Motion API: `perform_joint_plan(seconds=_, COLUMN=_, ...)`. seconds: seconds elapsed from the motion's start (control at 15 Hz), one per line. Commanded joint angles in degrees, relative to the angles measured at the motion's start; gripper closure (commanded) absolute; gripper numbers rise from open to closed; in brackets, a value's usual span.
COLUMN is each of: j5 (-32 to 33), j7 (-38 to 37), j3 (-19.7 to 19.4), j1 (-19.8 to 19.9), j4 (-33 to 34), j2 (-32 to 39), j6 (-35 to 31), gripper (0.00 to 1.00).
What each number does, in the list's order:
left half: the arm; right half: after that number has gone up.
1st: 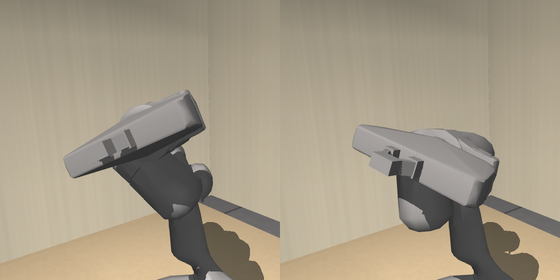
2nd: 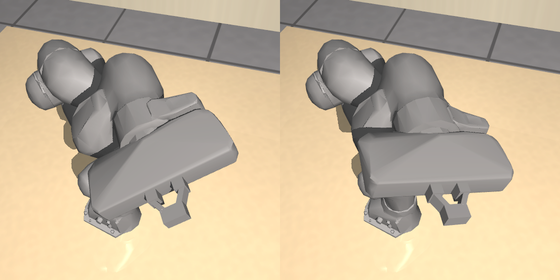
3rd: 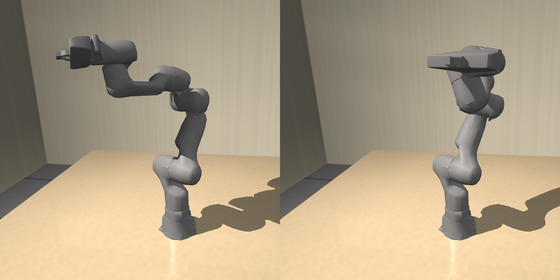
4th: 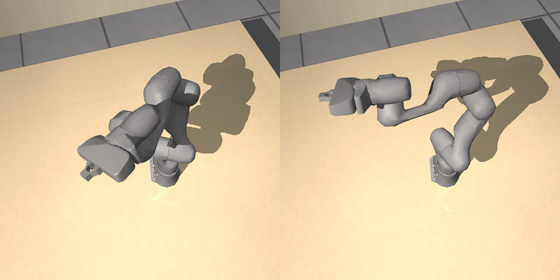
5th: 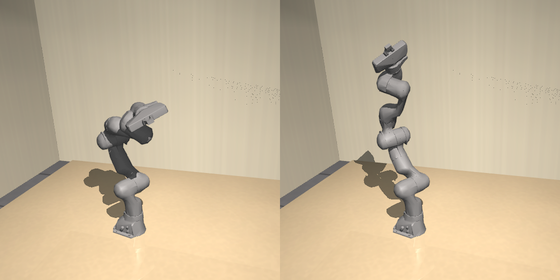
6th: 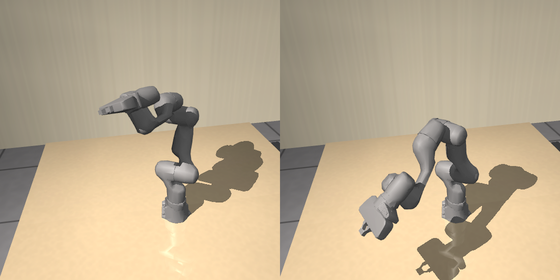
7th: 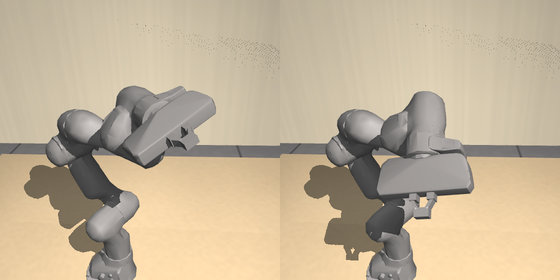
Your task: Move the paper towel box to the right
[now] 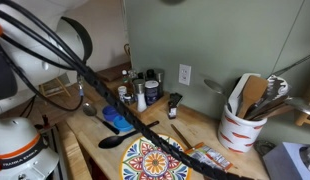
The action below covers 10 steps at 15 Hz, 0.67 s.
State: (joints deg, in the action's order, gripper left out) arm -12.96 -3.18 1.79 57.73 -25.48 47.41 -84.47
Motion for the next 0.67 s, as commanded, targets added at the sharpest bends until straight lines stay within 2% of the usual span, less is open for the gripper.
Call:
perform_joint_plan(seconds=0.0, j5=-0.44, j7=2.77, j3=-0.25, j1=-0.09, j4=-0.81, j2=-0.87, j6=1.19, gripper=0.00)
perform_joint_plan(seconds=0.2, j5=-0.51, j7=6.00, j3=0.09, j1=0.00, j4=-0.75, j2=-1.25, j6=2.63, gripper=0.00)
perform_joint_plan(seconds=0.6, j5=-0.59, j7=6.60, j3=0.21, j1=0.05, j4=-0.88, j2=-1.22, j6=2.65, gripper=0.00)
